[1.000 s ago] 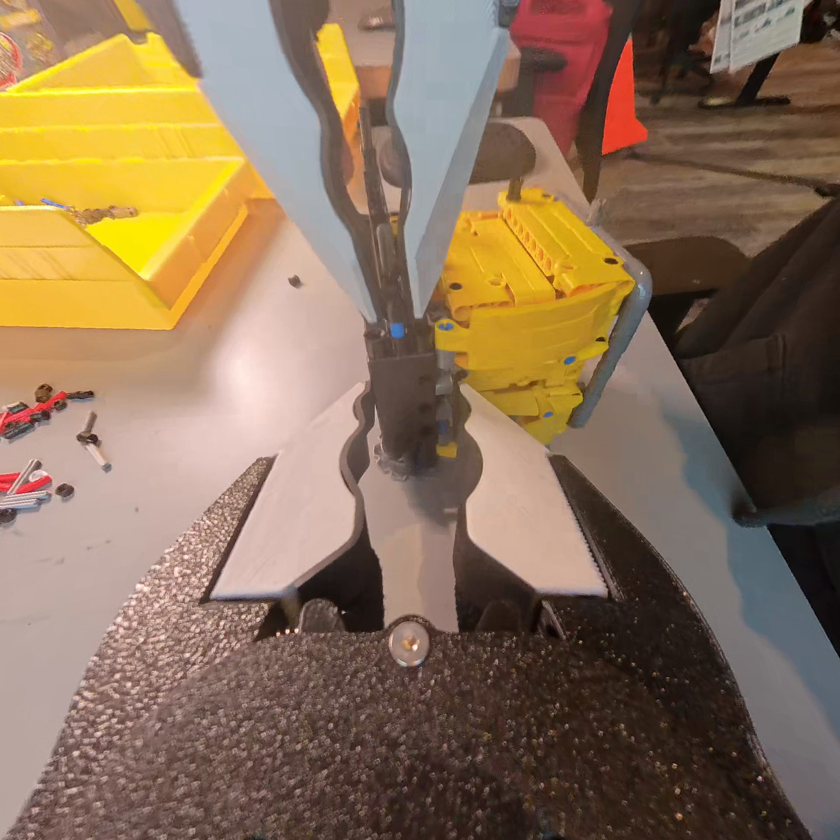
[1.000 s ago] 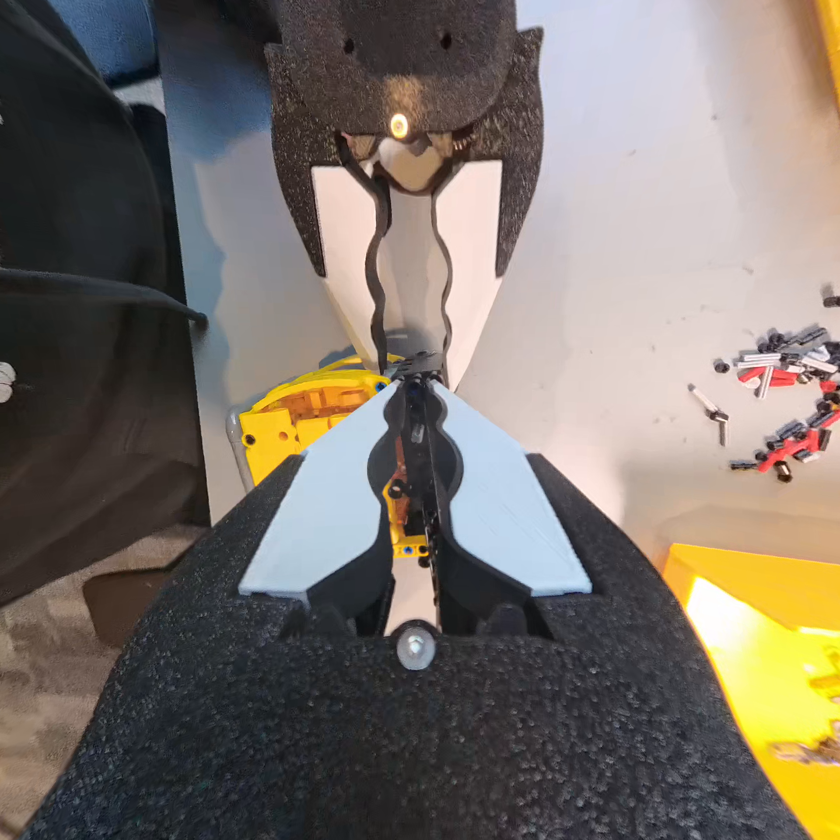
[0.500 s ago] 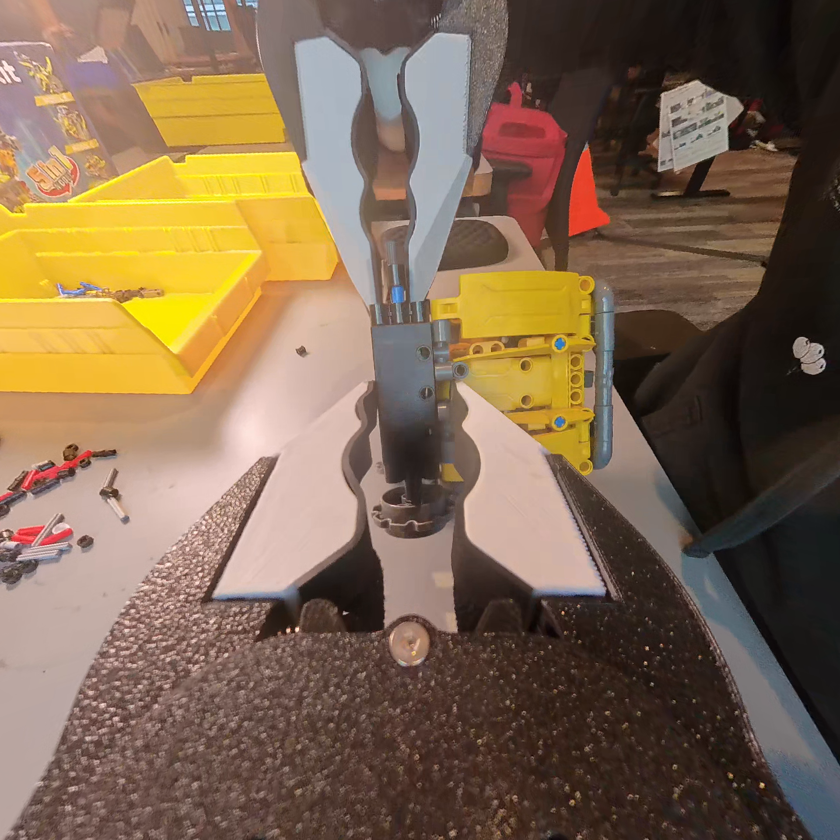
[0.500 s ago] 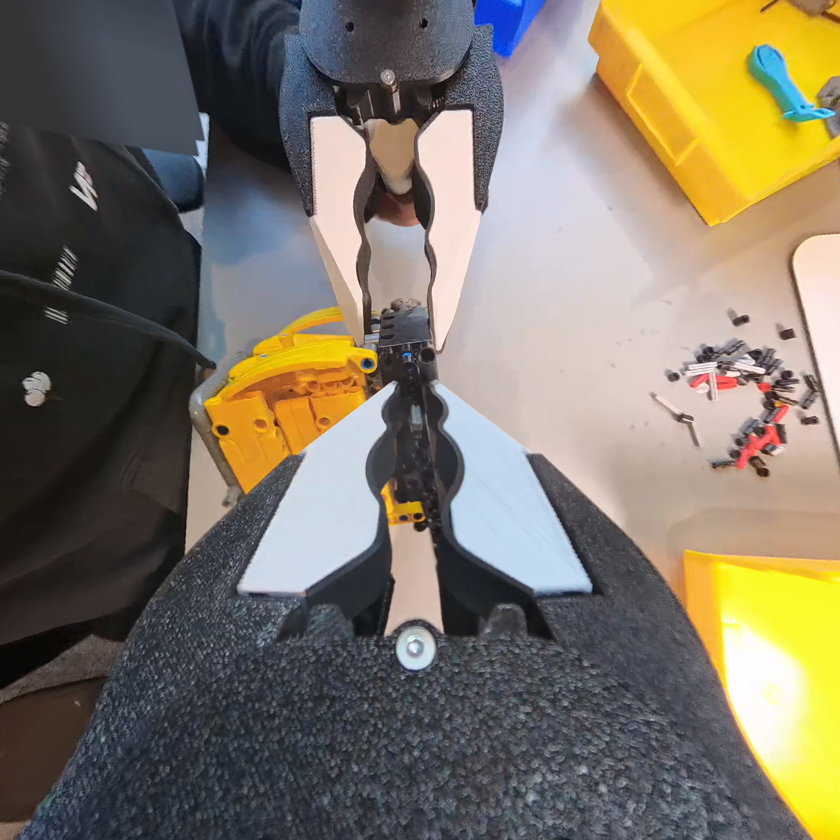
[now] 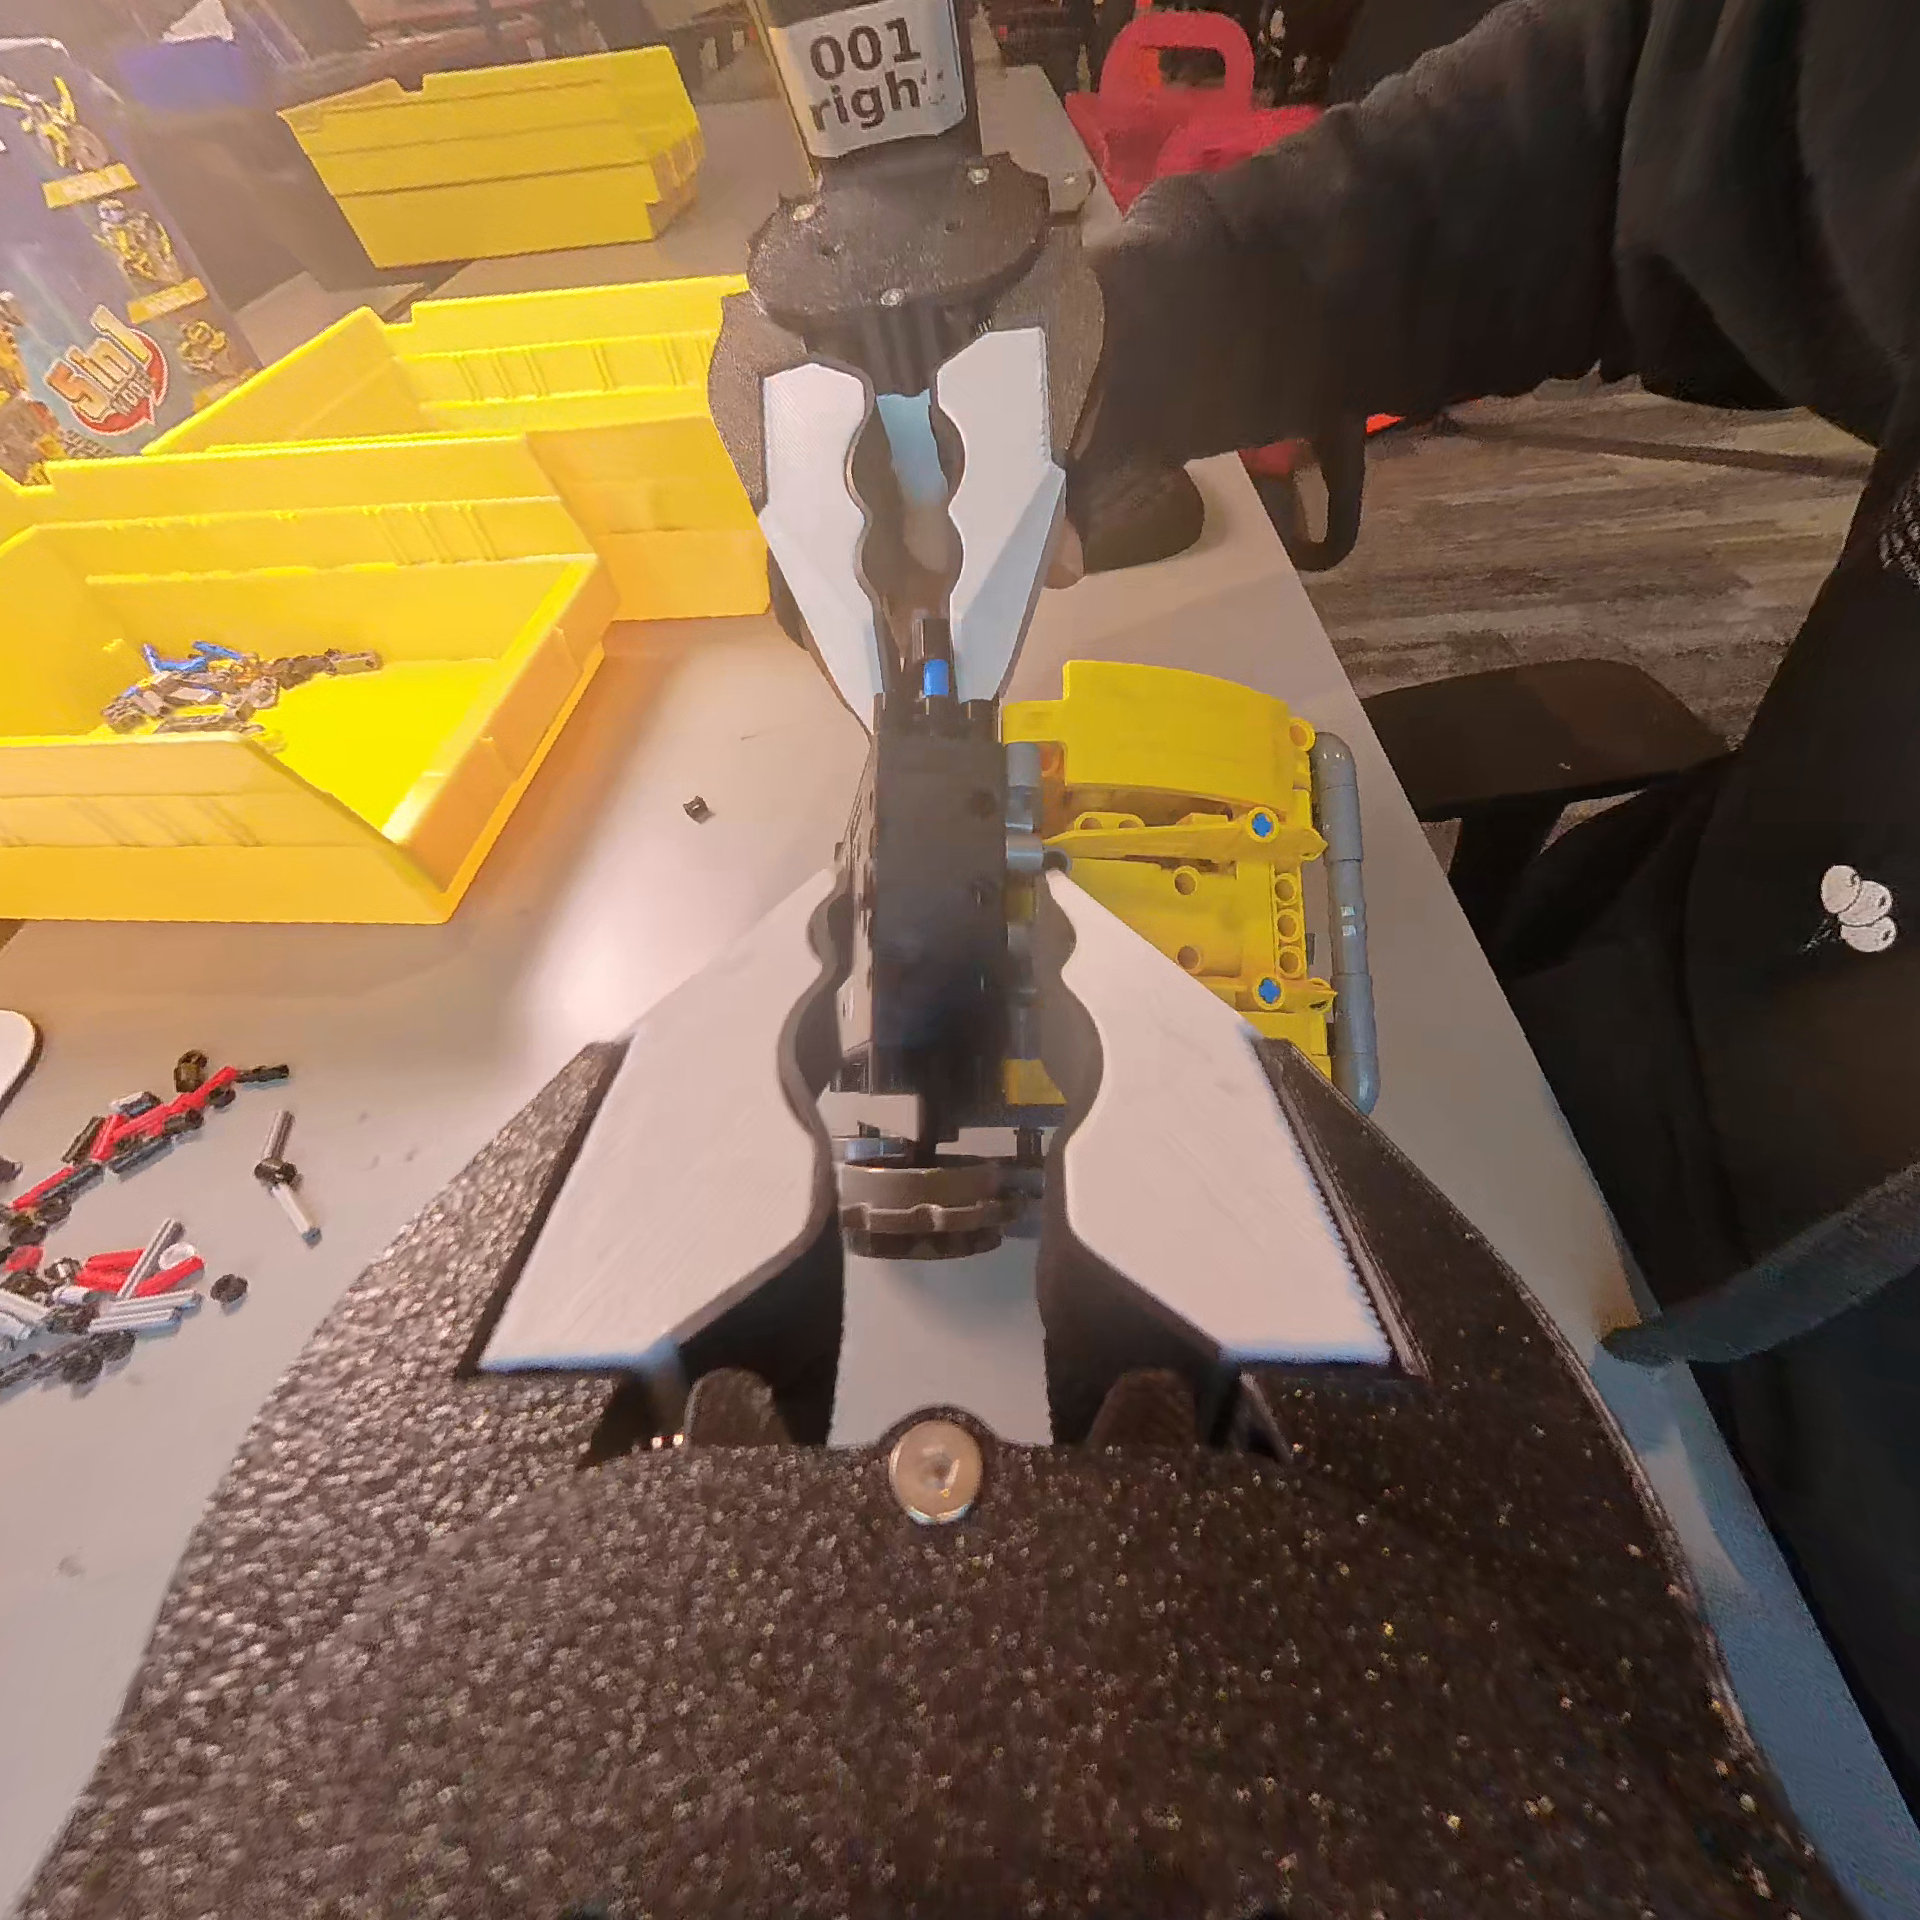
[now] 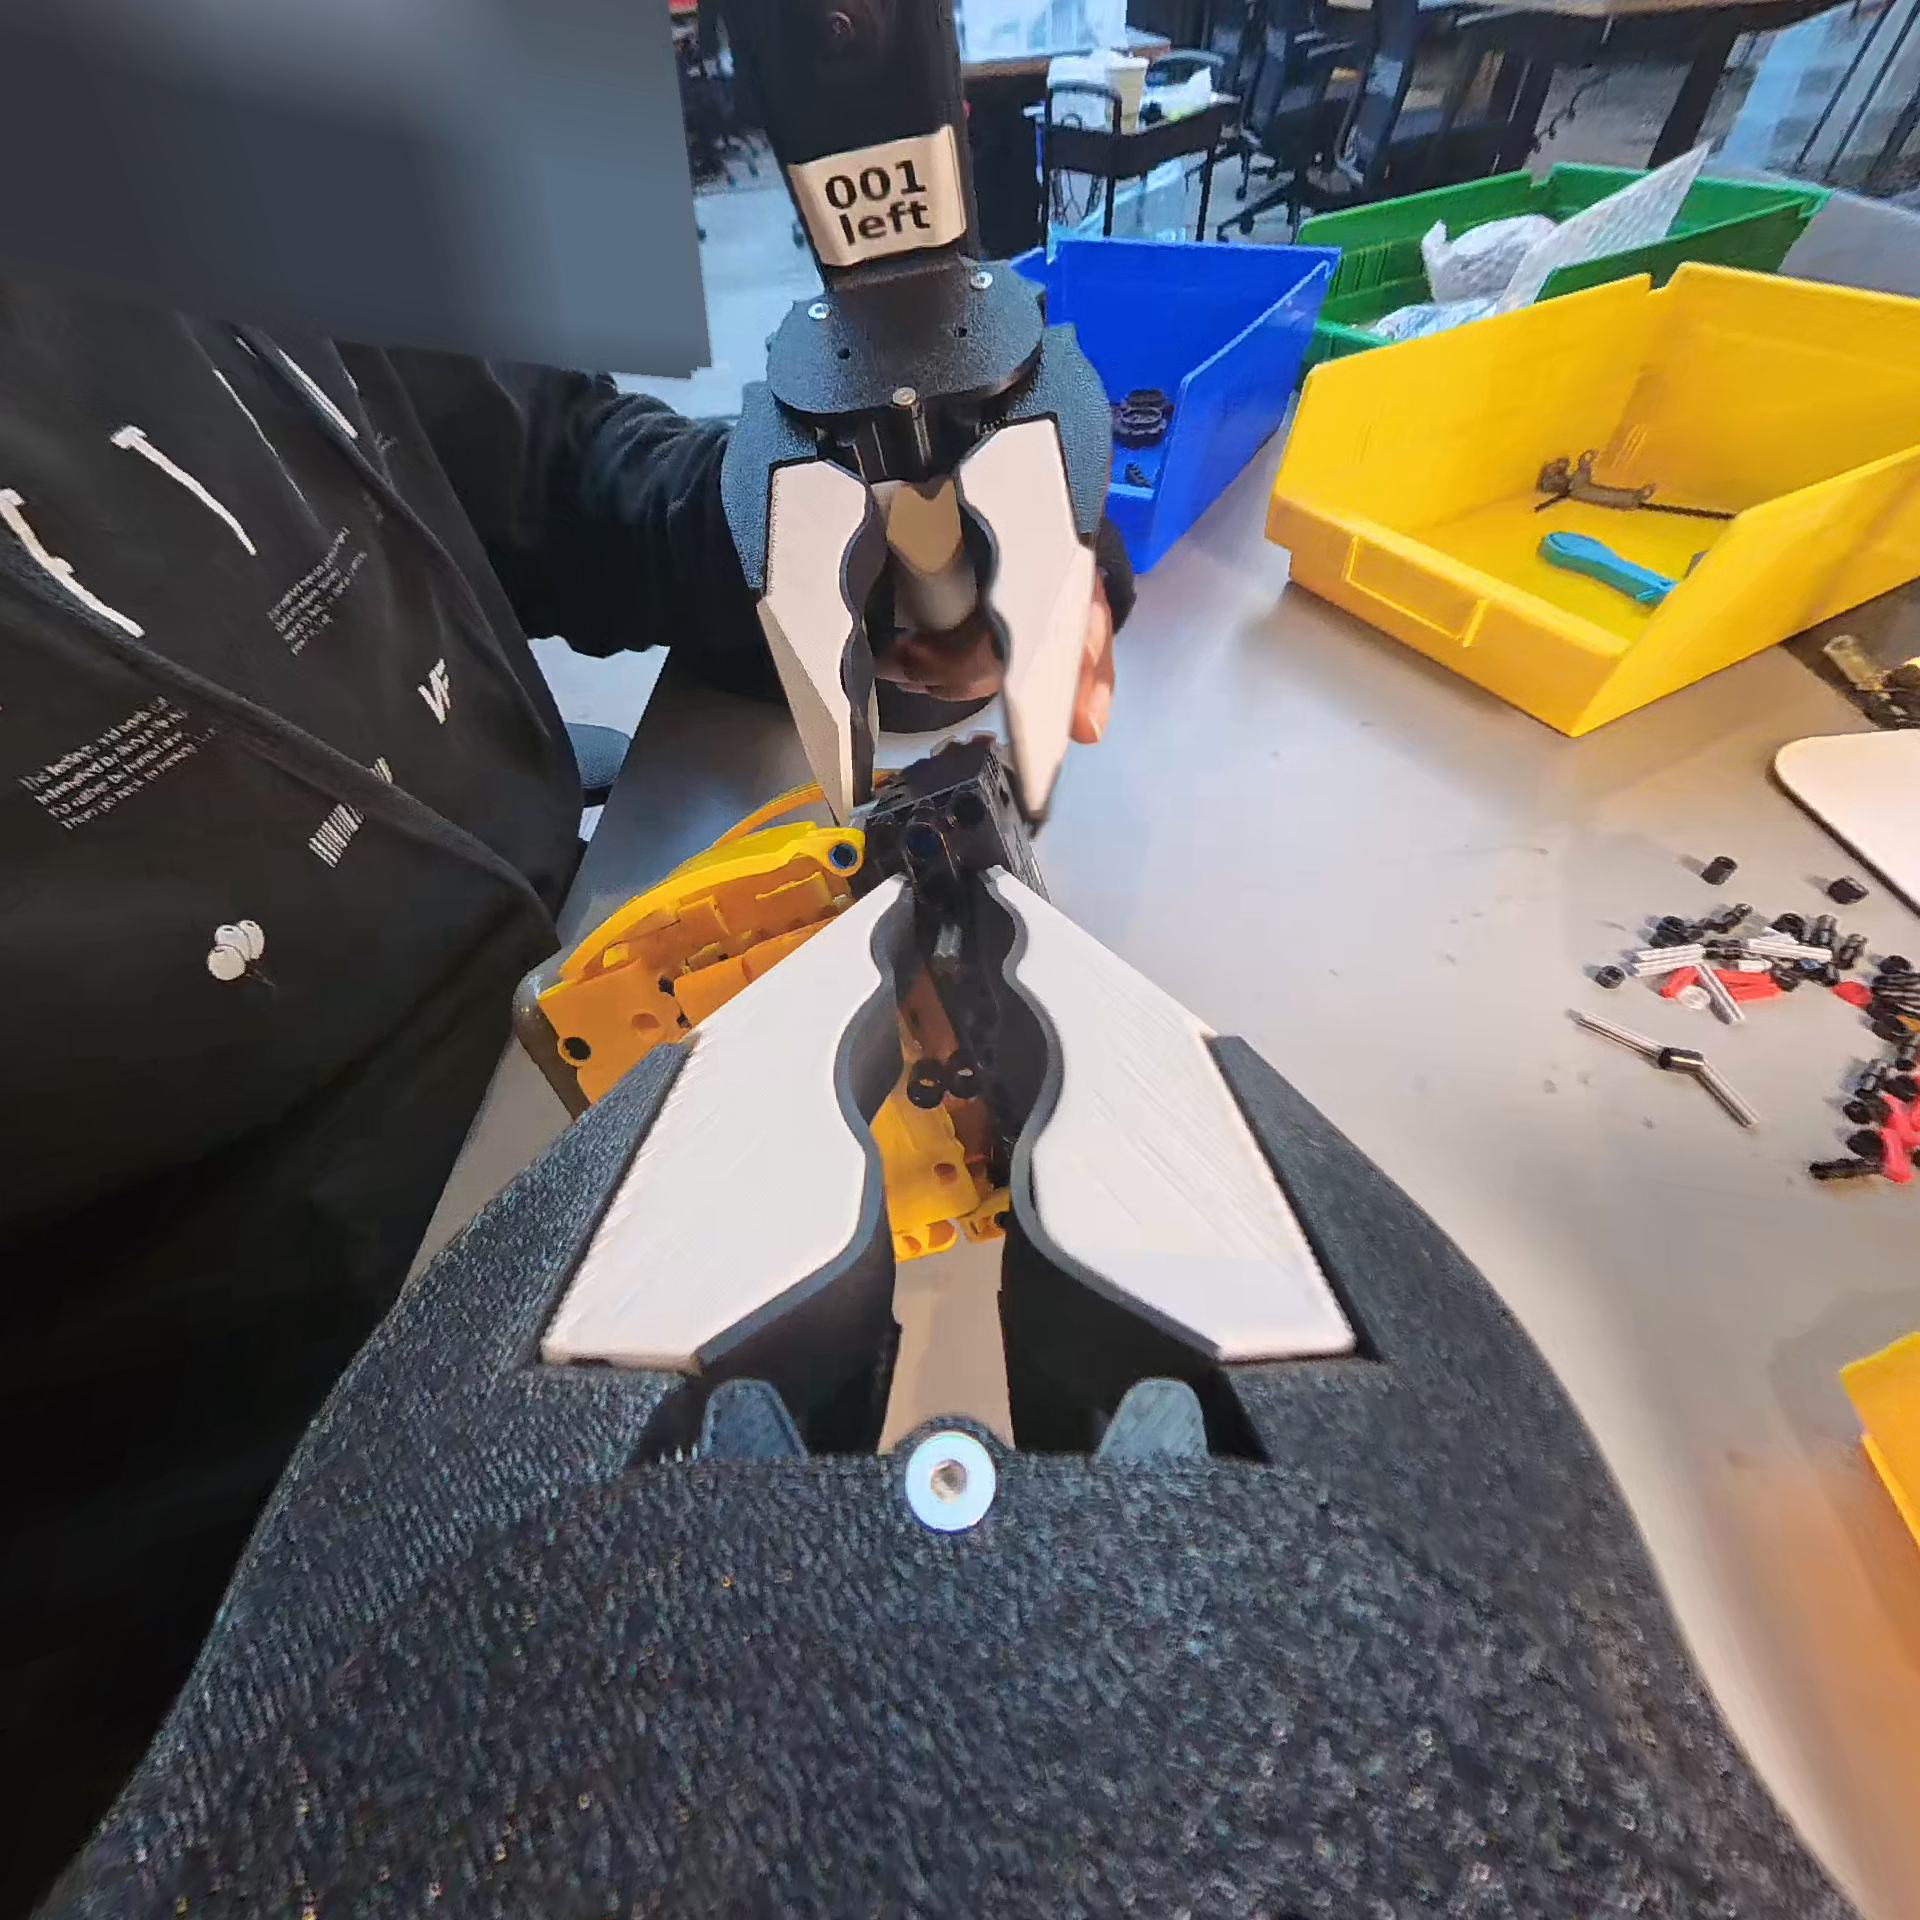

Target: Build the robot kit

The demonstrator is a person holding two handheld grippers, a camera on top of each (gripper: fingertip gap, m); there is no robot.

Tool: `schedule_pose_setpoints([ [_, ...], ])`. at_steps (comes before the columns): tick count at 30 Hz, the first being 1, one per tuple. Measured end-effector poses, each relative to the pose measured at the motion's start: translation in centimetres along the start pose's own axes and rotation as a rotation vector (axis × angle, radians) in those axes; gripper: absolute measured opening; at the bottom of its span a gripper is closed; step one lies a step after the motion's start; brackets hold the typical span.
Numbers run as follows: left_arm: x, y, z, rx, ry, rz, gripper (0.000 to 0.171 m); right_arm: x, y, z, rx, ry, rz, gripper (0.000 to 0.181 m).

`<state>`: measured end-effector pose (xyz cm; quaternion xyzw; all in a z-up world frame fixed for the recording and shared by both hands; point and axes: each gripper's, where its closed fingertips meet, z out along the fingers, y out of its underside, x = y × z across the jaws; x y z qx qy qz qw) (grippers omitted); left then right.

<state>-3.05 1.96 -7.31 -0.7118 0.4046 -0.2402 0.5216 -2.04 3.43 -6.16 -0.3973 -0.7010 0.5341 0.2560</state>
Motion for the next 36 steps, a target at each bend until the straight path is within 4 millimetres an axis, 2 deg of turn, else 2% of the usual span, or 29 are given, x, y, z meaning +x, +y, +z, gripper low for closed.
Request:
schedule_pose_setpoints([
  [1,-0.2,0.0,0.2,-0.019,0.000,-0.015,0.041,-0.1,0.2,-0.2,0.007,0.002,-0.002,0.011],
  [5,-0.6,0.0,0.7,-0.062,0.008,-0.043,0.053,-0.2,0.6,-0.7,0.024,0.032,-0.031,0.011],
  [7,-0.3,0.0,0.9,-0.073,0.028,-0.044,0.051,-0.3,0.7,-0.9,0.028,0.038,-0.049,0.011],
  [9,0.4,-0.1,1.1,-0.100,0.076,-0.050,0.038,-0.3,0.8,-1.1,0.031,0.051,-0.072,0.010],
  [12,0.6,-0.1,1.5,-0.129,0.117,-0.080,0.032,-0.1,1.1,-1.4,0.018,0.078,-0.105,0.010],
  [19,0.5,-0.3,2.3,-0.125,0.116,-0.114,0.032,-0.5,0.8,-3.0,0.030,0.151,-0.169,0.011],
  [25,0.5,-0.4,2.9,-0.132,0.099,-0.093,0.033,-0.4,1.4,-3.4,0.016,0.167,-0.198,0.009],
  [28,1.1,-0.4,3.0,-0.157,0.127,-0.062,0.033,-0.5,1.6,-3.3,0.015,0.140,-0.189,0.008],
  [31,1.6,-0.1,3.2,-0.201,0.164,-0.081,0.048,-0.9,2.3,-2.8,-0.011,0.106,-0.195,0.008],
  [34,2.0,0.2,3.1,-0.215,0.193,-0.099,0.037,-0.8,2.7,-2.6,-0.013,0.103,-0.188,0.008],
  [36,2.0,0.4,3.1,-0.231,0.195,-0.106,0.037,-0.9,3.0,-2.5,-0.006,0.092,-0.171,0.008],
])
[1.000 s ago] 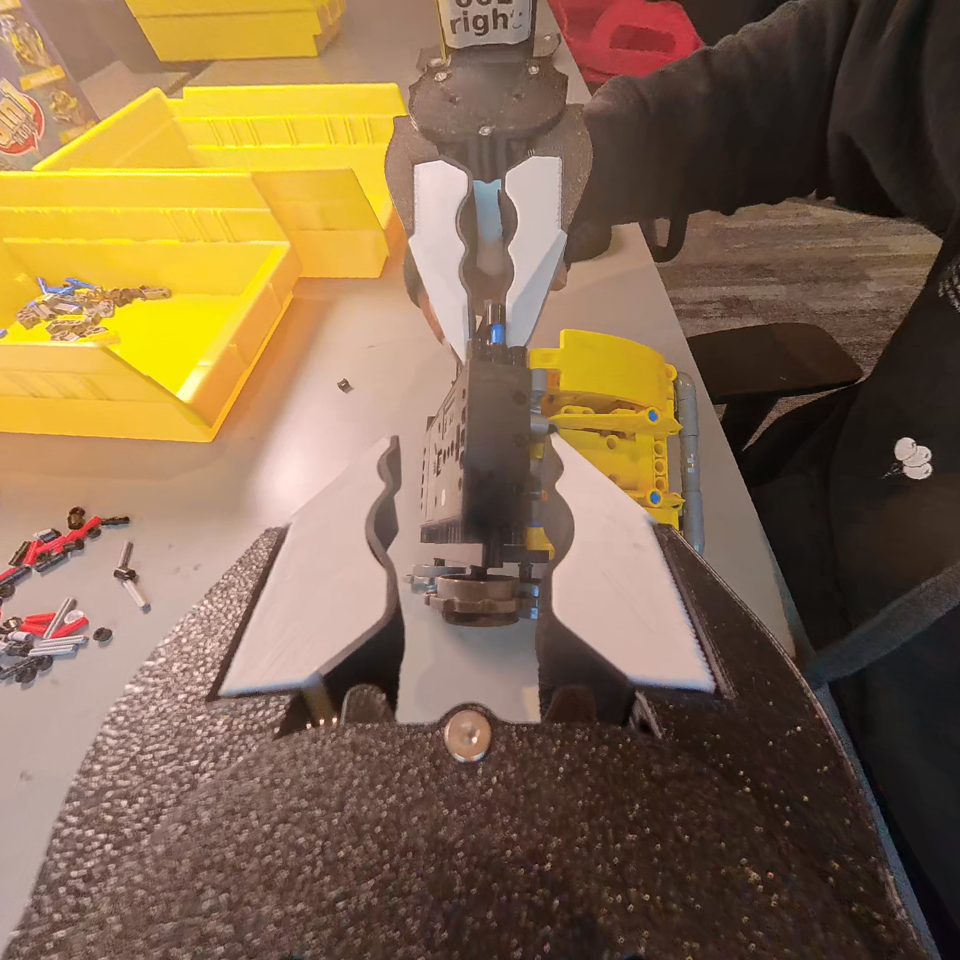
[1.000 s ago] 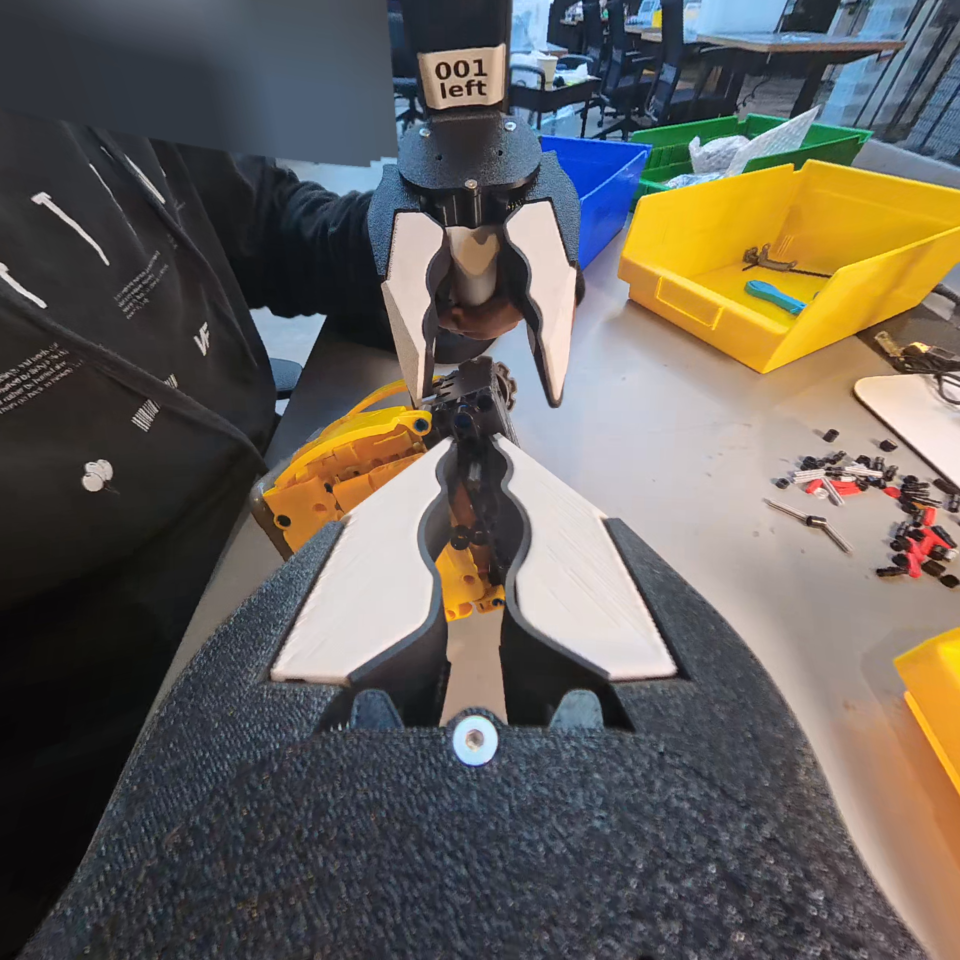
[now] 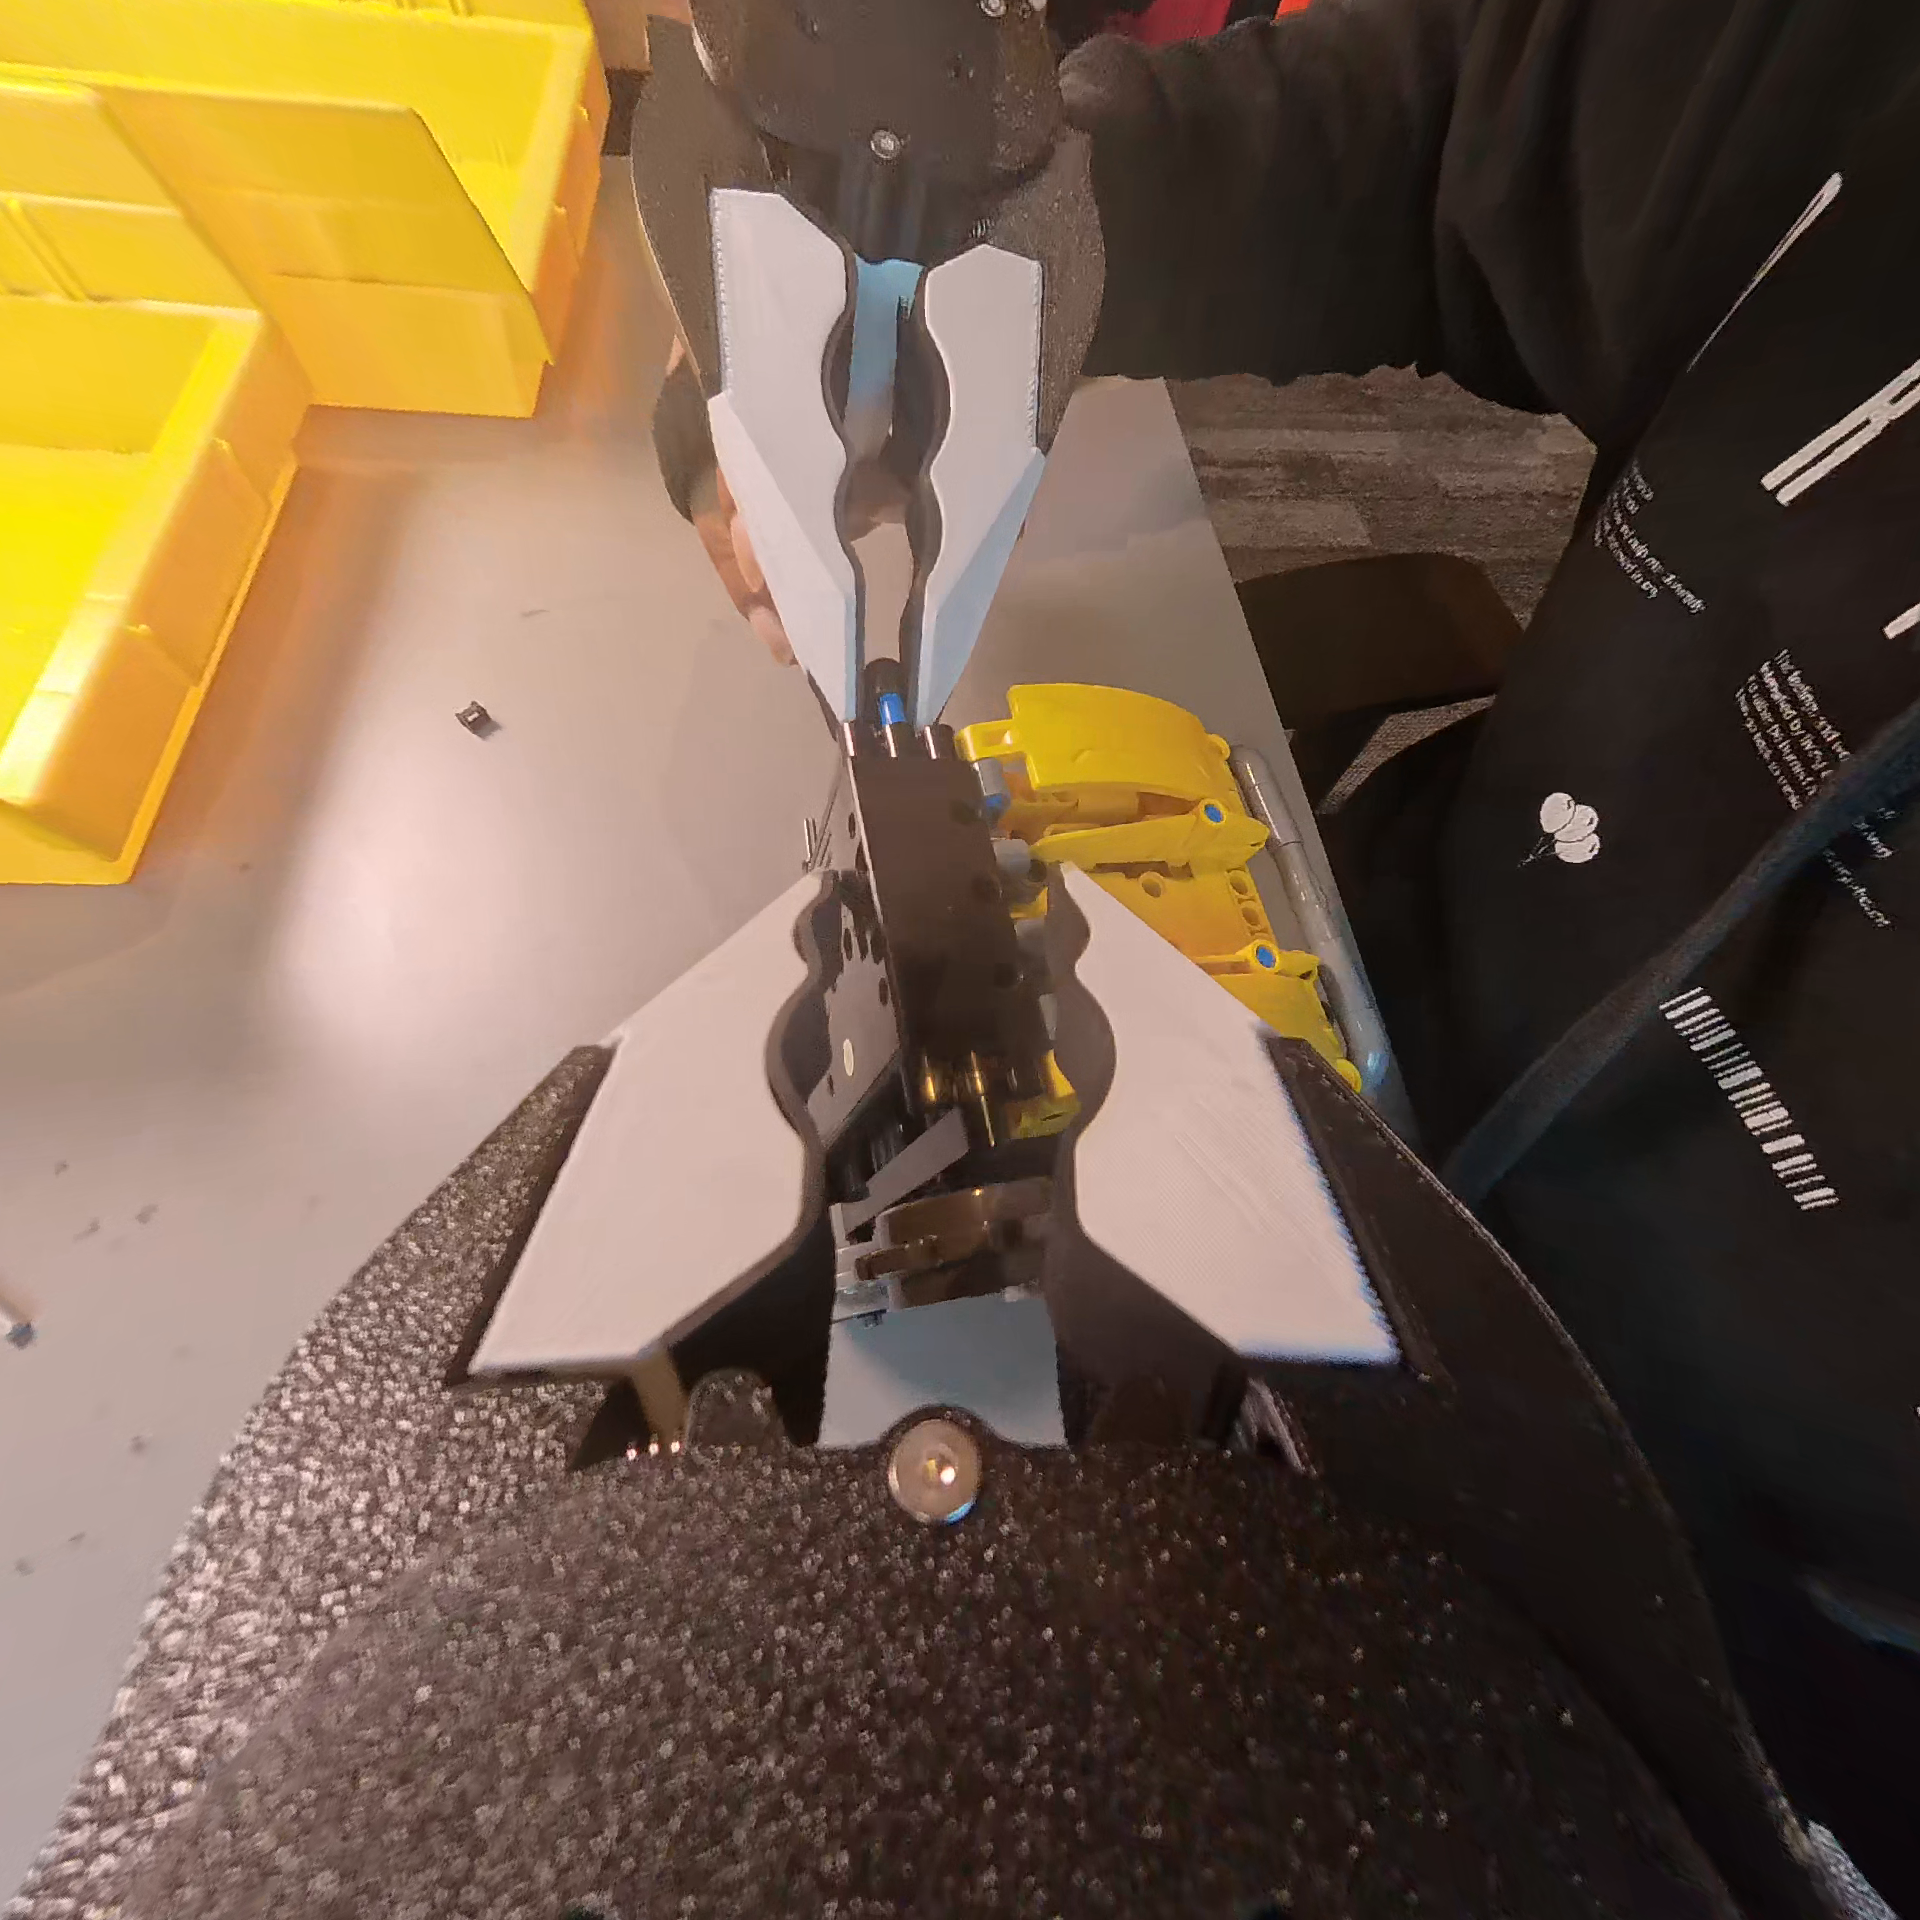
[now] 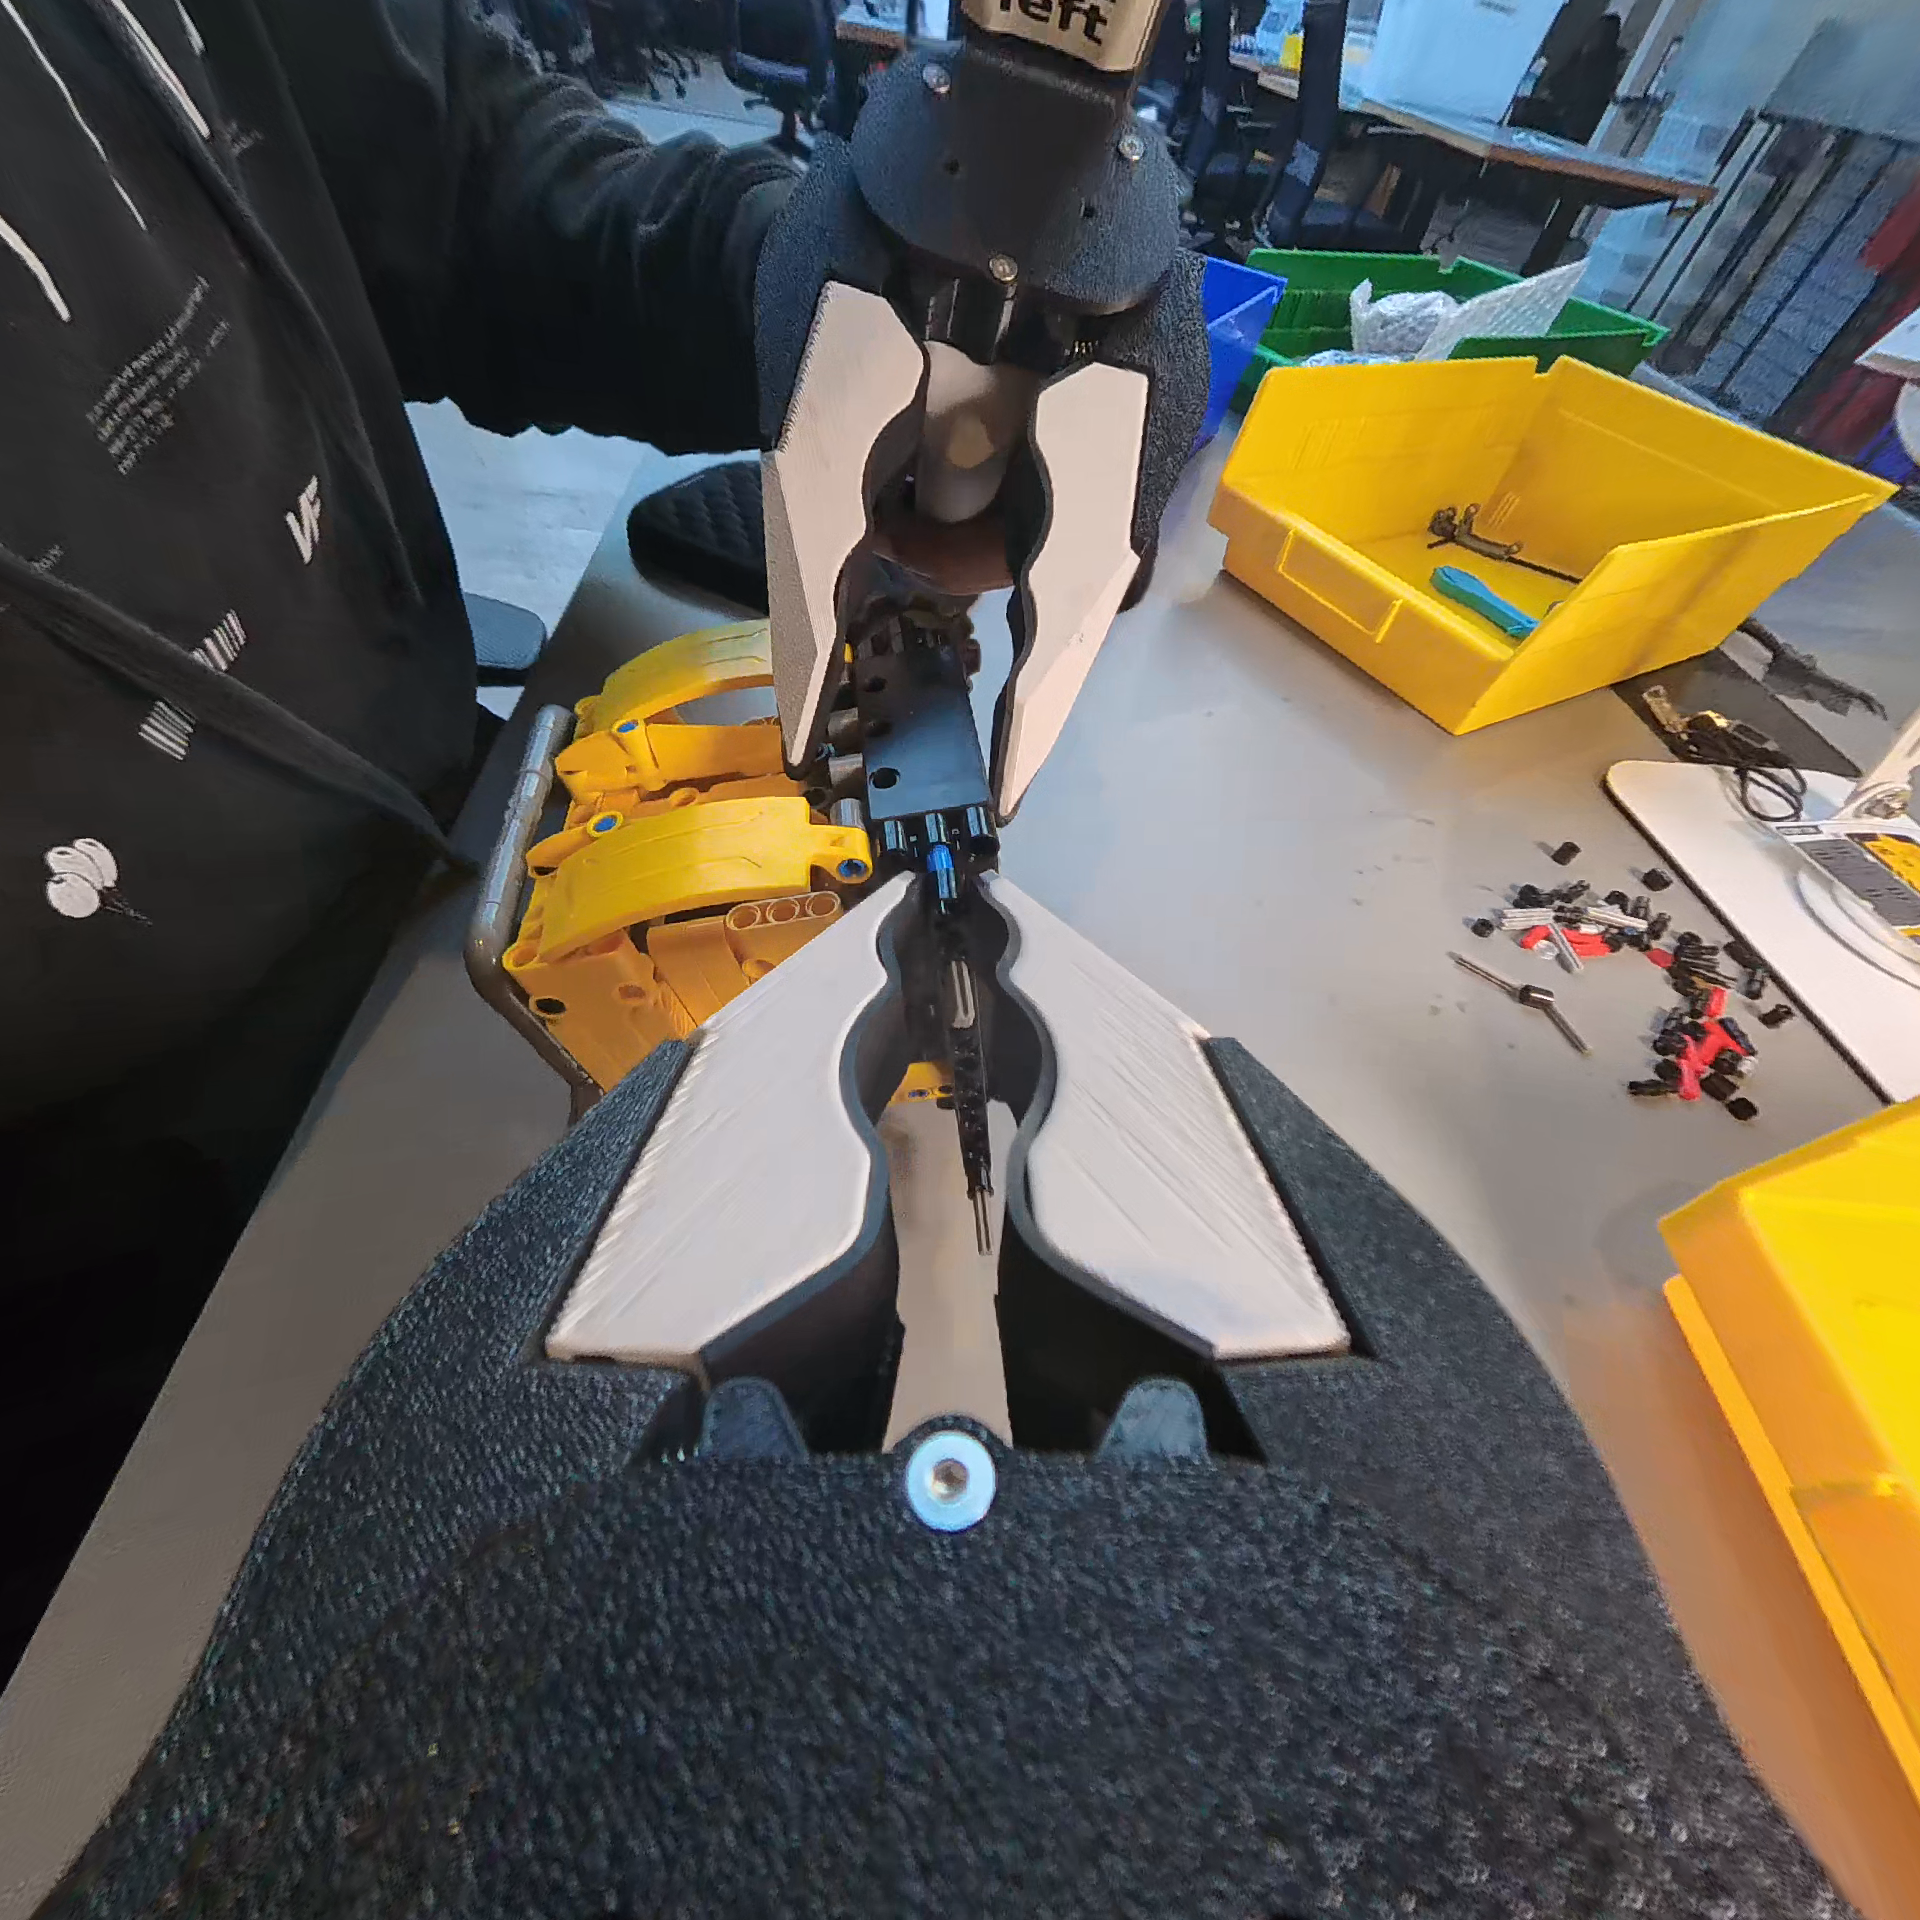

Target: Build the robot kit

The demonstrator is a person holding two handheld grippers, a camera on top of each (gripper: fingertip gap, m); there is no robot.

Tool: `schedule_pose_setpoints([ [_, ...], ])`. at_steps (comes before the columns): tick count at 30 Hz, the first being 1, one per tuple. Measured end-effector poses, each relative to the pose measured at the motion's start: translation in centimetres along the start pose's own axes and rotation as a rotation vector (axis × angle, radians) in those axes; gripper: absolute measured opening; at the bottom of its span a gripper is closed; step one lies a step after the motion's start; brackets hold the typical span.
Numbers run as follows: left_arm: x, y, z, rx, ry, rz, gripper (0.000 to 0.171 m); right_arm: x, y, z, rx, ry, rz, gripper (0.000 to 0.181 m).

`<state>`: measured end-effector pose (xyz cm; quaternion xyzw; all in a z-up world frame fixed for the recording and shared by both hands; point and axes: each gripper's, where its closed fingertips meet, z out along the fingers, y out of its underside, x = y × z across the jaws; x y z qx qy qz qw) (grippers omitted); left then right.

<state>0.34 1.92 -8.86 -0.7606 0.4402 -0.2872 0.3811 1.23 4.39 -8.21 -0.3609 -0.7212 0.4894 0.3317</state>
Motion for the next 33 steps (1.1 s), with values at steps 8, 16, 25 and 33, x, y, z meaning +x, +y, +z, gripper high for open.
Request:
schedule_pose_setpoints([
  [8,-0.3,0.2,0.0,0.025,0.048,-0.071,0.033,-0.1,0.3,0.3,0.087,-0.009,0.064,0.010],
  [16,-0.5,0.1,0.2,0.019,0.039,-0.092,0.034,-0.1,1.8,-0.5,0.090,-0.004,0.084,0.015],
  [25,-0.6,1.2,-0.3,-0.169,0.007,-0.099,0.054,0.0,1.5,-0.5,0.135,-0.006,0.043,0.008],
  [33,-0.4,1.2,0.0,-0.233,0.010,-0.096,0.037,0.0,1.7,-0.4,0.151,0.011,0.011,0.008],
])
